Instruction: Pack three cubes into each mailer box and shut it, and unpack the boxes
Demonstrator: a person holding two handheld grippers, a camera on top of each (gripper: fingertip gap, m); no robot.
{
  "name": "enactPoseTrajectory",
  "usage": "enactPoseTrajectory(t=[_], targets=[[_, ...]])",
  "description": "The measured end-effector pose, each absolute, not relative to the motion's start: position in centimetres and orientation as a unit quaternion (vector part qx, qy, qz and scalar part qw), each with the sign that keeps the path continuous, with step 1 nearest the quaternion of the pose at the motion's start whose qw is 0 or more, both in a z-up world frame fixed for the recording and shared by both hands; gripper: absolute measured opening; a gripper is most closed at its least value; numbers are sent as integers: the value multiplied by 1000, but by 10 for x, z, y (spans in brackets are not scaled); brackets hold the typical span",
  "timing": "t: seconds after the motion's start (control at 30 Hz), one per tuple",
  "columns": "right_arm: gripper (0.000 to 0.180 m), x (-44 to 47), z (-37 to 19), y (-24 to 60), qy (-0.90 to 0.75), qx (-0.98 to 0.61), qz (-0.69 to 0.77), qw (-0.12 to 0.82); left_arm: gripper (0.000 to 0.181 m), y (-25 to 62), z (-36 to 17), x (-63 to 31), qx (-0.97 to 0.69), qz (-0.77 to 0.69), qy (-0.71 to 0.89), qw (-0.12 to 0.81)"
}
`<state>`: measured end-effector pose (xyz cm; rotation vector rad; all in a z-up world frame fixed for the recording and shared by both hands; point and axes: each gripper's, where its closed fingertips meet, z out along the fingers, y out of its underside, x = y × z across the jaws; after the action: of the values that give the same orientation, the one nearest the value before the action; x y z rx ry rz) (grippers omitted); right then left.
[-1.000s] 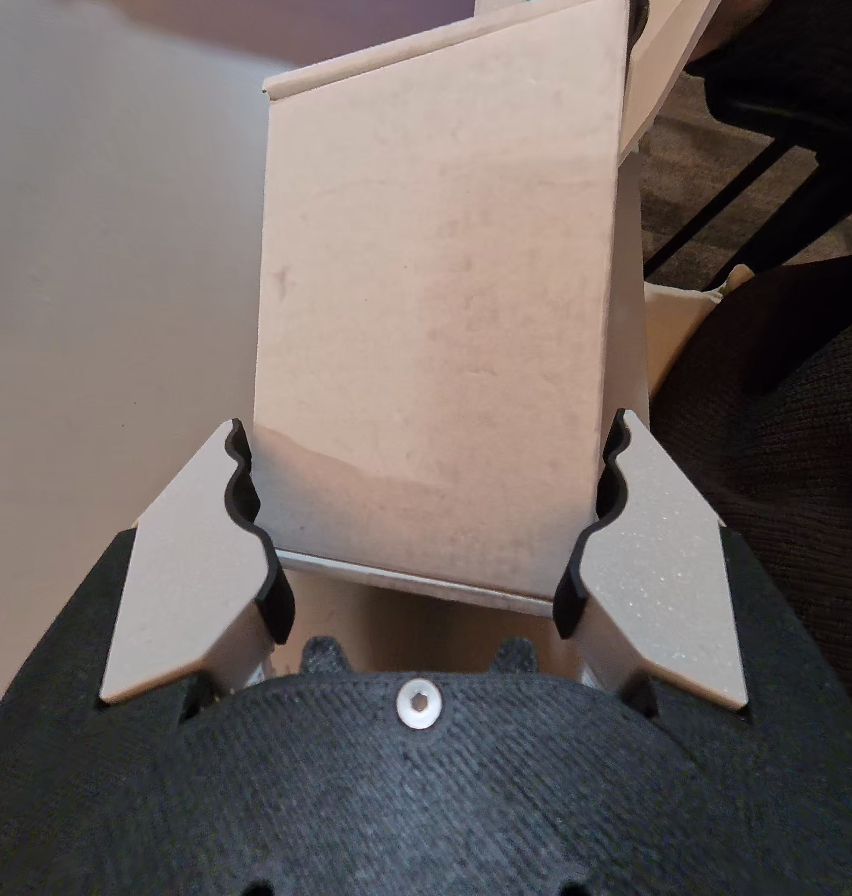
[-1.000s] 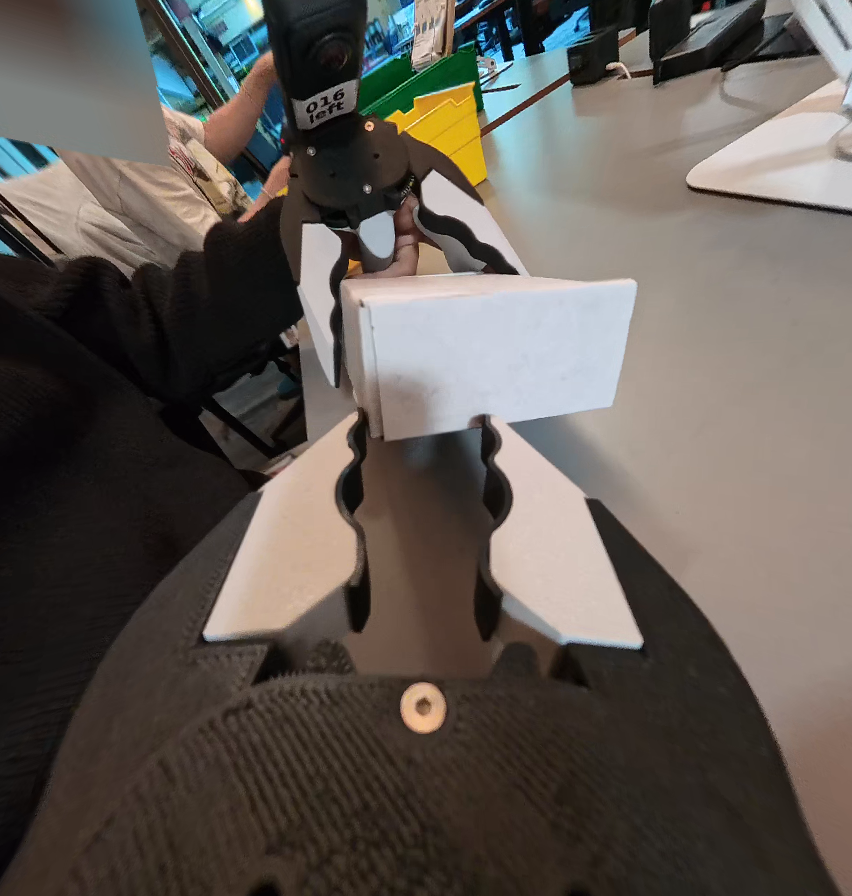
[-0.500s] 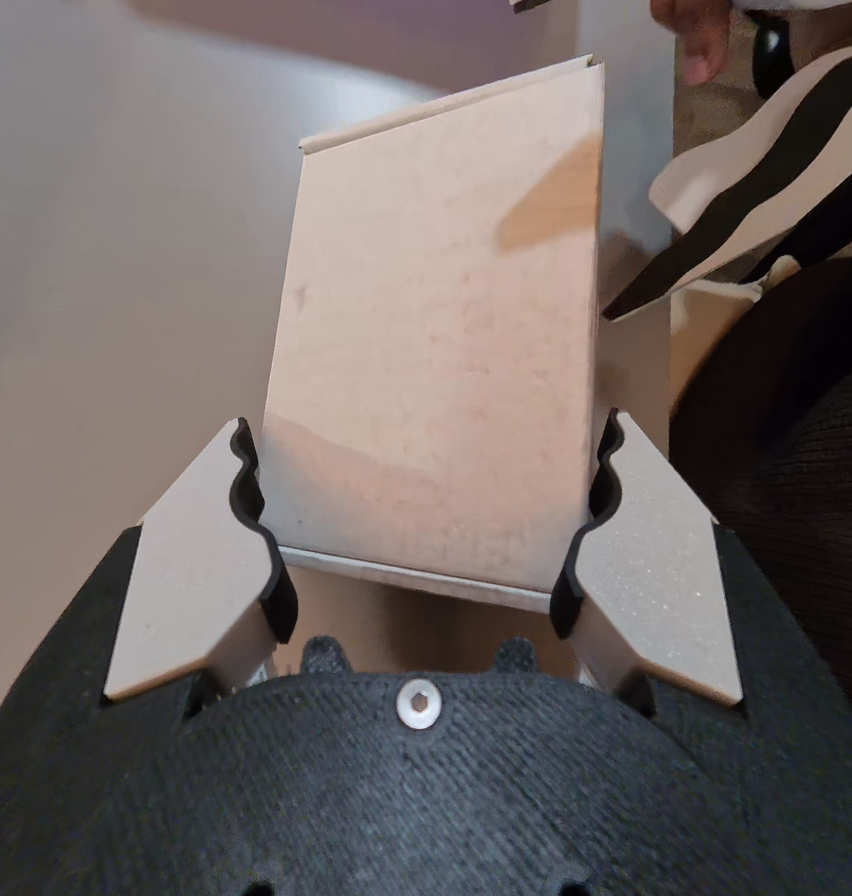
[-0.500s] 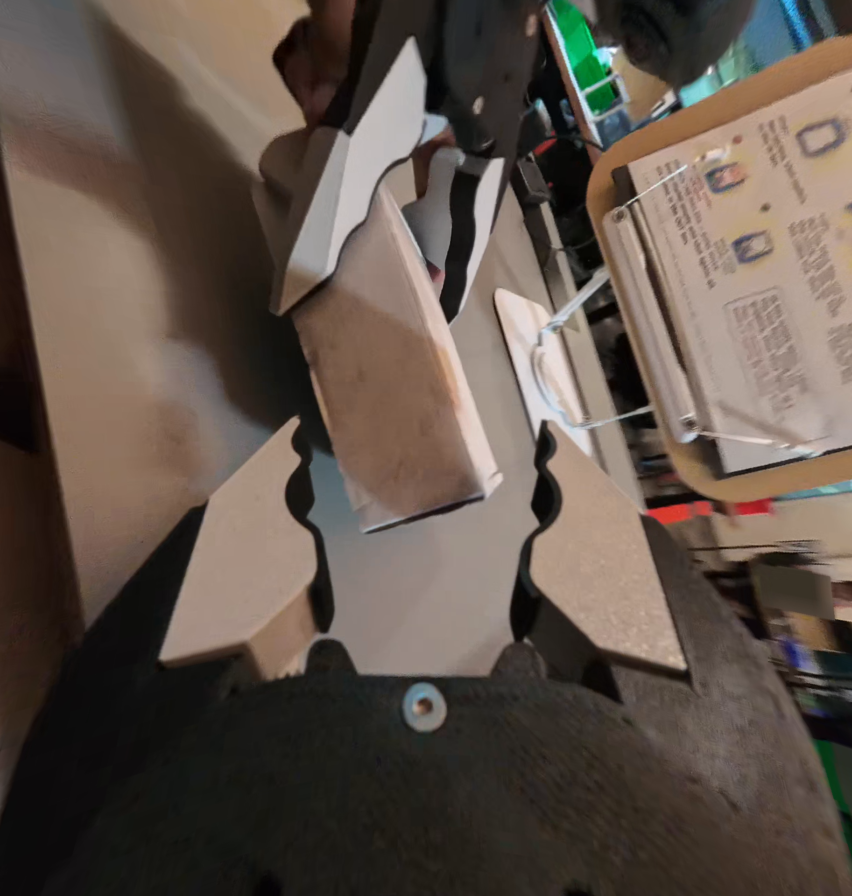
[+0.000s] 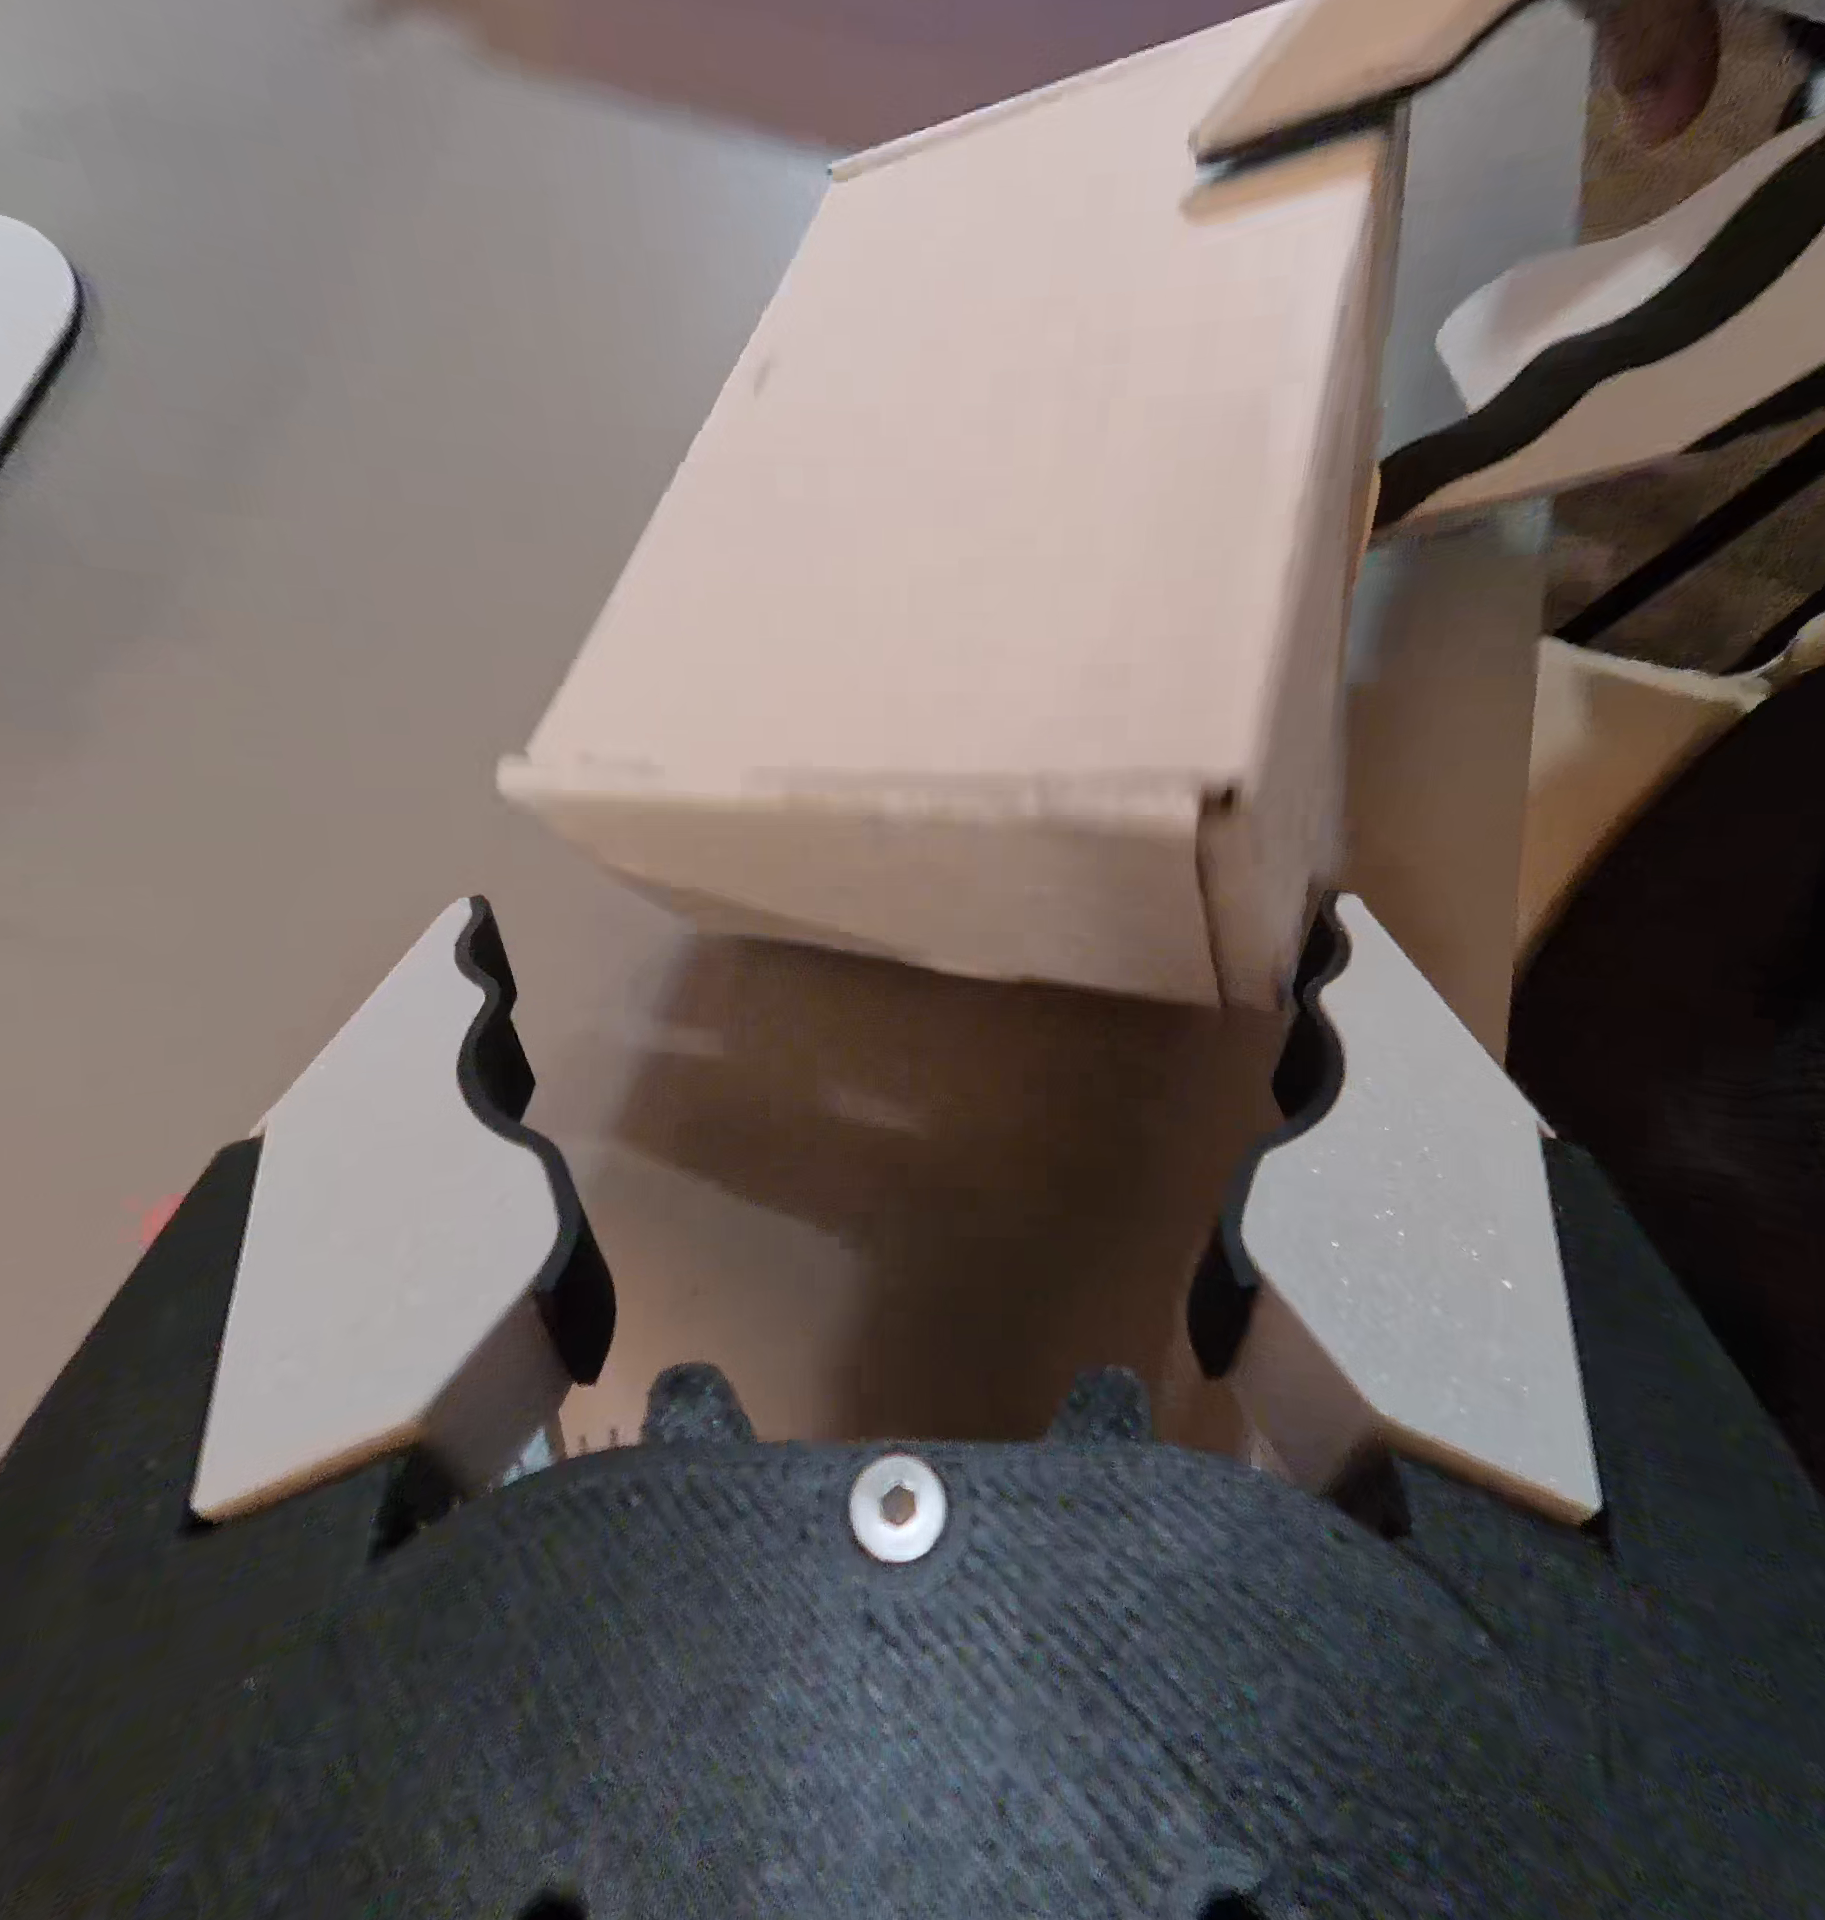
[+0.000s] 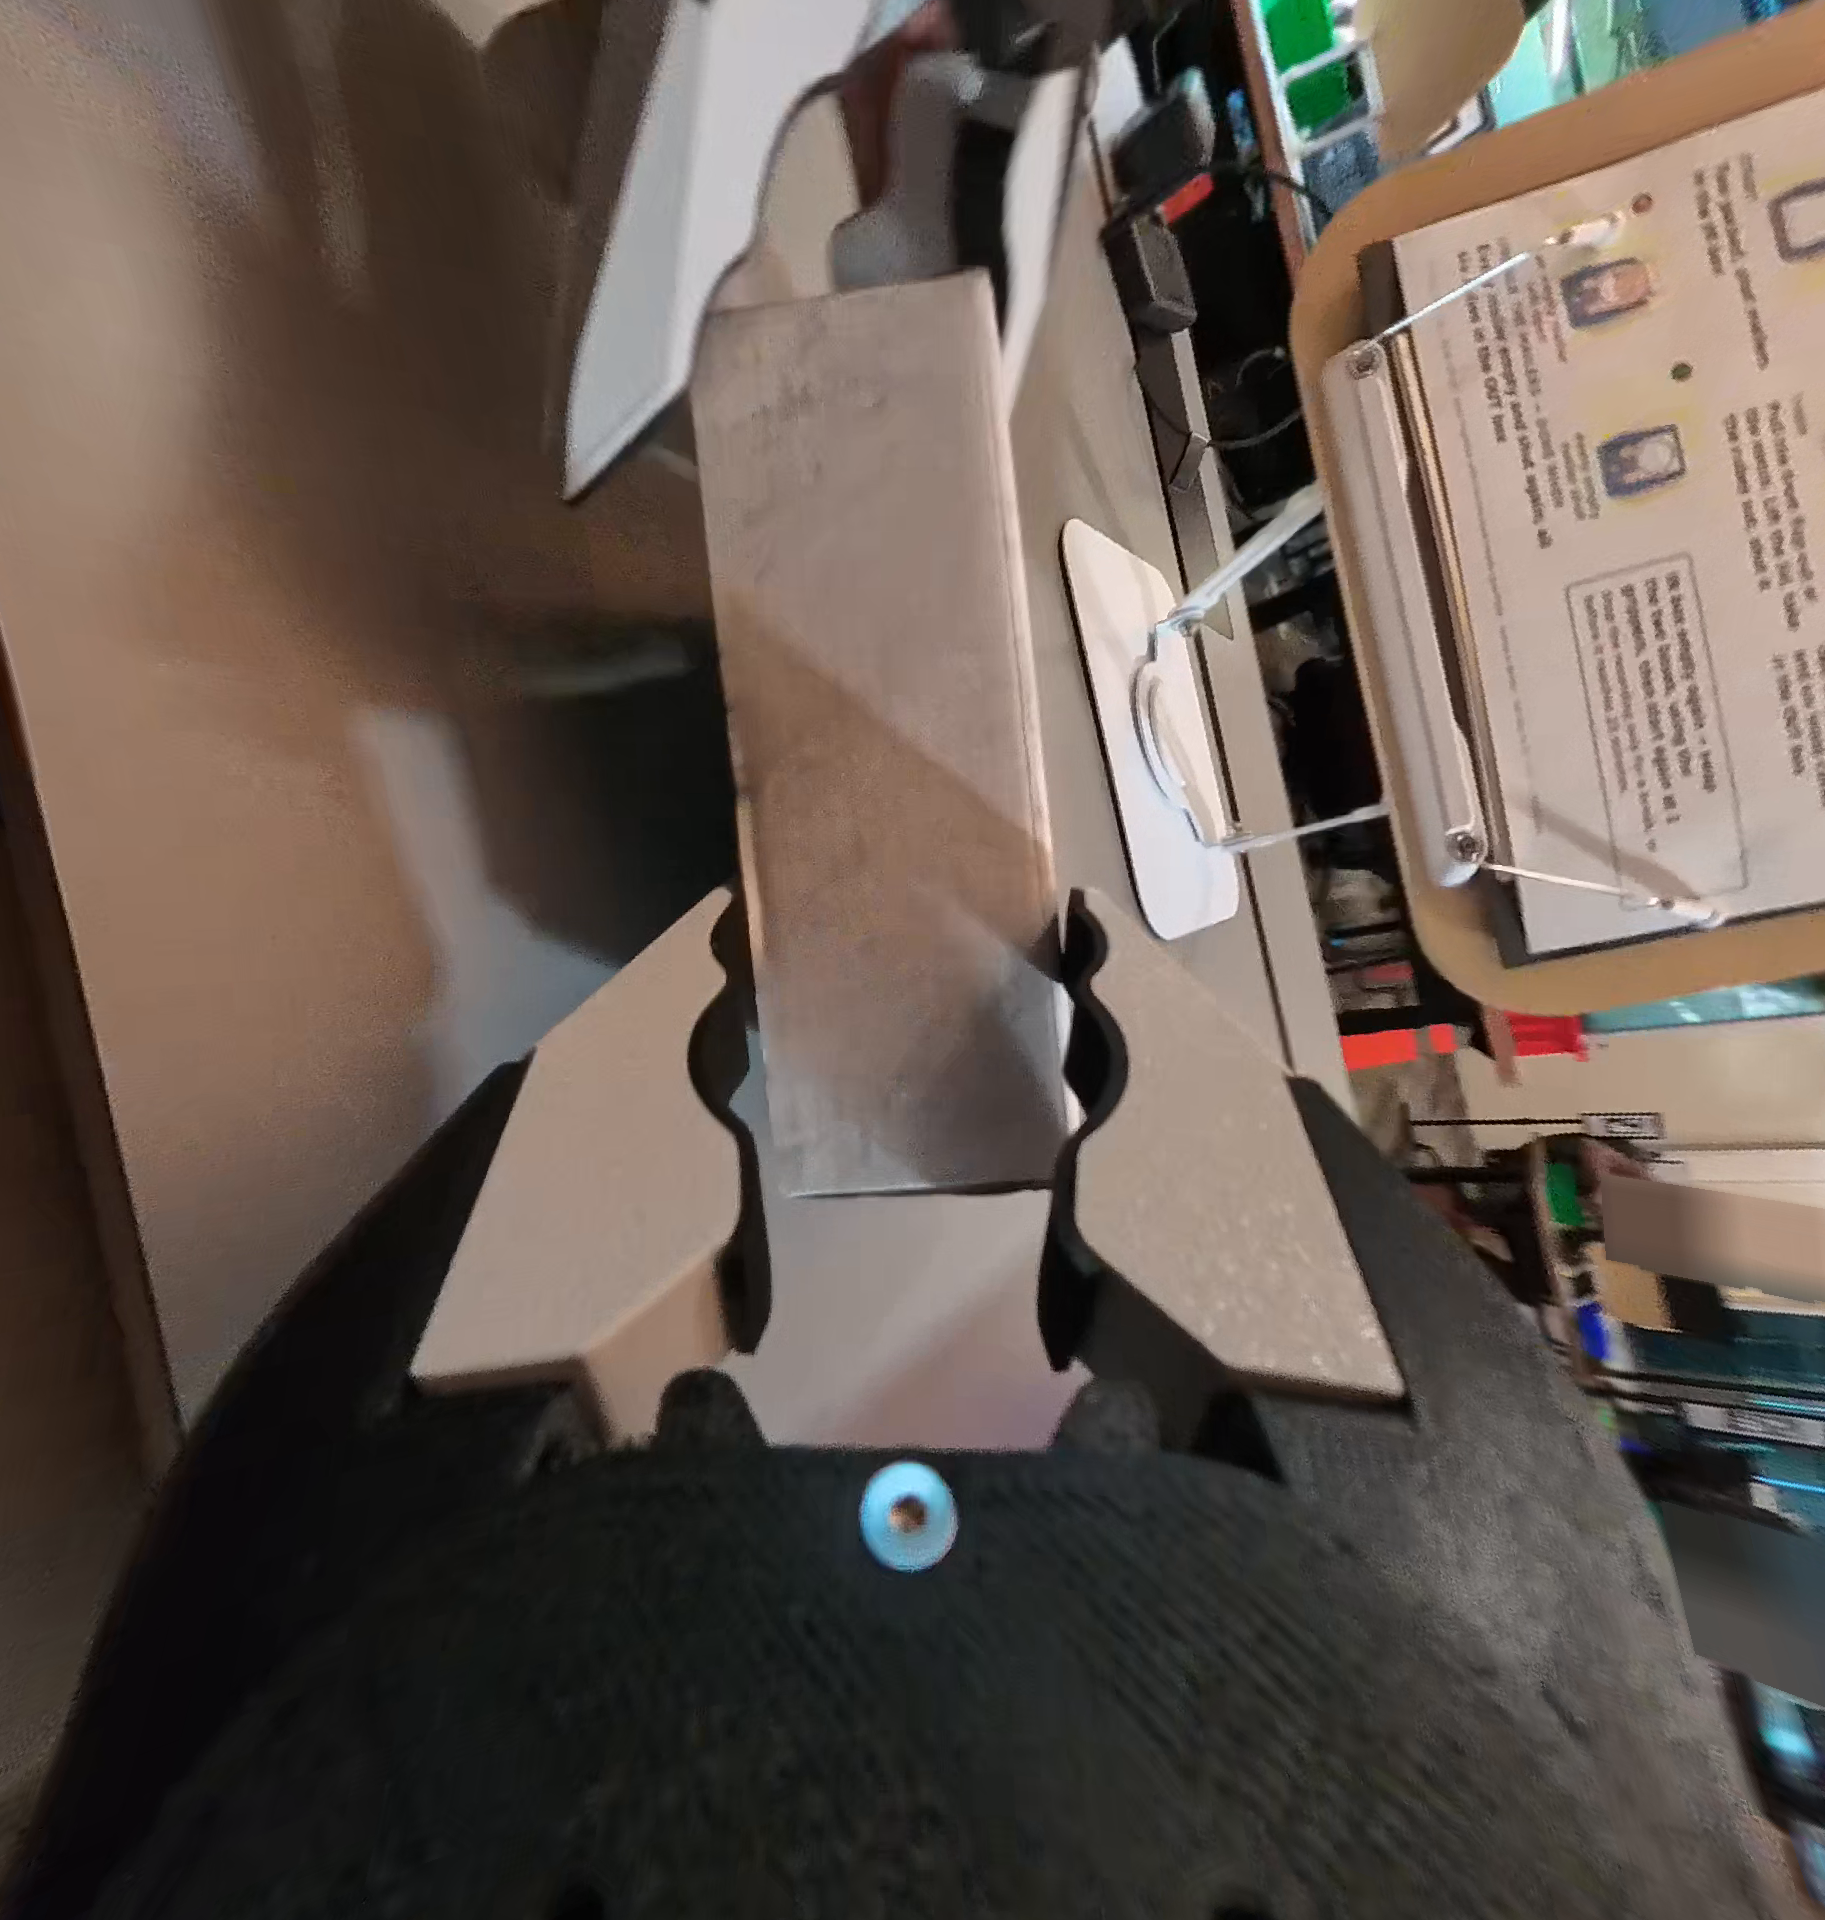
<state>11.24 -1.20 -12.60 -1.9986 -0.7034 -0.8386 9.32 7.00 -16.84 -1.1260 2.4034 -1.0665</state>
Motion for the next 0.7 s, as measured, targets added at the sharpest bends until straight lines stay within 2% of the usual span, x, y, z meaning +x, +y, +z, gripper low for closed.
enactPoseTrajectory(t=[0.17,0.43,0.7], targets=[[59,116,-114,-19,-249,-797,-268,480,147,54,-166,92,-396,-441,800,93],[59,113,-110,-21,-250,-790,-233,509,147,41,-143,94,-402,-550,732,18],[59,109,-110,-20,-254,-787,-223,516,143,34,-153,93,-403,-544,736,1]])
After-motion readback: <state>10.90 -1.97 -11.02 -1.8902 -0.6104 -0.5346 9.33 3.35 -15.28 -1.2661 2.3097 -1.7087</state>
